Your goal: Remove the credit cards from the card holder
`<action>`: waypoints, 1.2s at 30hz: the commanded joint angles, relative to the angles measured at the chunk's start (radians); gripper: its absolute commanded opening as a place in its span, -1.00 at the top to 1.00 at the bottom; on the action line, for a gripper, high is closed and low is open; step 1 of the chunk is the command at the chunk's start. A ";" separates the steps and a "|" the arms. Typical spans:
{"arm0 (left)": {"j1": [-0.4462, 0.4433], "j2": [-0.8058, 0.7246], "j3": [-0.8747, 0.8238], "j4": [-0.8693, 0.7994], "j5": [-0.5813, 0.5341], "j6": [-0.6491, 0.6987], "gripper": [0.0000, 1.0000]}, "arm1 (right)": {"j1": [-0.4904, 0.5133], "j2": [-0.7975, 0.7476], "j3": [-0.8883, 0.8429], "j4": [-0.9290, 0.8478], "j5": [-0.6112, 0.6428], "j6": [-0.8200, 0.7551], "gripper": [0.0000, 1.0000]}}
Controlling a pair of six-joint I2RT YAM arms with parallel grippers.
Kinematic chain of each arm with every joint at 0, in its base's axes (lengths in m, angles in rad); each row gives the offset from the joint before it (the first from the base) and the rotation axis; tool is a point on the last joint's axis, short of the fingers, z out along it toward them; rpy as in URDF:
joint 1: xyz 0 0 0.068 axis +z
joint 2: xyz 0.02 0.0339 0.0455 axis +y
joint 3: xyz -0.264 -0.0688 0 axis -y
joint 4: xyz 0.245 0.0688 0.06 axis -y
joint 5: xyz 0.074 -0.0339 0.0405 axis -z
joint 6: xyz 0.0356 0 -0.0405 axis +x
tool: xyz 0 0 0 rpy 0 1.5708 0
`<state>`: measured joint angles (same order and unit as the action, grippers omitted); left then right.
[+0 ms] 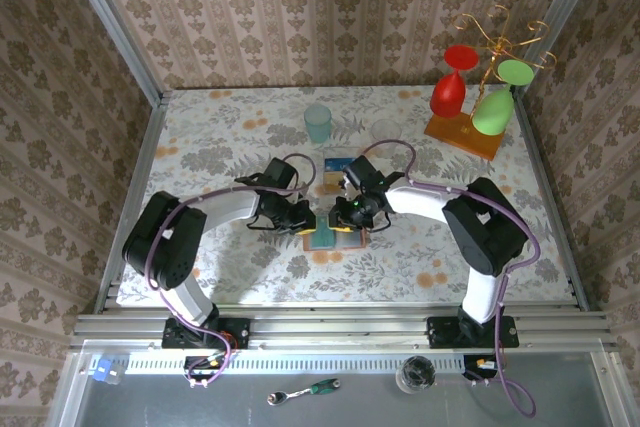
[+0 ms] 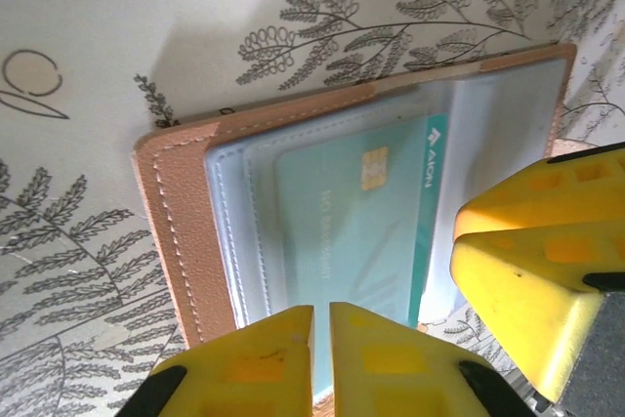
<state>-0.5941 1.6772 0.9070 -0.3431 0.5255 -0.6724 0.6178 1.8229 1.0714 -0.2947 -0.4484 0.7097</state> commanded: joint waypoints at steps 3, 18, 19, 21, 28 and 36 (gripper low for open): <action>0.005 -0.001 0.021 -0.036 -0.013 0.014 0.83 | 0.003 -0.018 -0.007 0.017 -0.029 0.007 0.56; 0.003 0.035 0.006 -0.041 -0.031 0.031 1.00 | 0.006 0.042 -0.016 0.069 -0.100 0.032 0.50; 0.003 0.035 0.005 -0.042 -0.032 0.031 1.00 | 0.007 0.046 -0.015 0.068 -0.100 0.031 0.50; 0.002 0.036 0.003 -0.042 -0.032 0.033 1.00 | 0.008 0.055 -0.014 0.069 -0.104 0.031 0.50; 0.002 0.038 0.001 -0.042 -0.029 0.033 1.00 | 0.010 0.051 -0.009 0.028 -0.052 0.017 0.50; 0.002 0.038 0.005 -0.046 -0.029 0.036 1.00 | 0.010 0.006 0.012 -0.041 0.022 -0.027 0.51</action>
<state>-0.5941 1.7027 0.9073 -0.3641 0.5003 -0.6571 0.6228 1.8633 1.0706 -0.2684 -0.4831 0.7097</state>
